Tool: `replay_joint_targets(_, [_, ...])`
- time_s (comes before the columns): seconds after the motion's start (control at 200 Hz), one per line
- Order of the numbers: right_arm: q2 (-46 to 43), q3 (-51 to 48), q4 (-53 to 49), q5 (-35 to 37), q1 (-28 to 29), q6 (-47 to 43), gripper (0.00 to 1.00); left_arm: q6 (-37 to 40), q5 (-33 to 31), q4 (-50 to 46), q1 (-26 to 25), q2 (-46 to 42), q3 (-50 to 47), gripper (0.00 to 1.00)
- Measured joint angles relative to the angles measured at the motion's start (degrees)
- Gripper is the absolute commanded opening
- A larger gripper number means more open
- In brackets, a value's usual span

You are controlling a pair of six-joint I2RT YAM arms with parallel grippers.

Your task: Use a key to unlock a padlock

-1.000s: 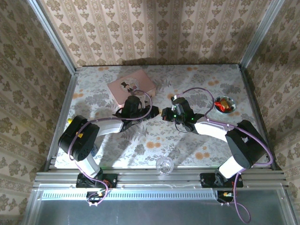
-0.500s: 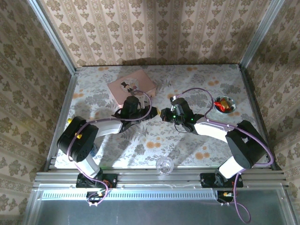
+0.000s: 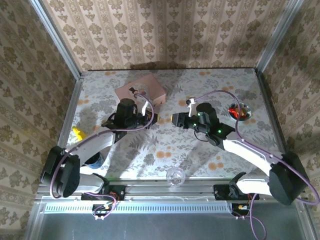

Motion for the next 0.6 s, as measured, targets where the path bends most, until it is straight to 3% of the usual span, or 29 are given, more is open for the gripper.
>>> replay_joint_targets(0.345, [-19.9, -12.8, 0.1, 0.1, -2.3, -4.5, 0.63, 13.9, 7.5, -8.7, 0.3, -4.4, 3.5, 0.0])
replay_joint_targets(0.6, [-22.1, -13.5, 0.9, -6.4, -2.9, -6.8, 0.57, 22.4, 17.1, -14.5, 0.3, -4.4, 6.8, 0.0])
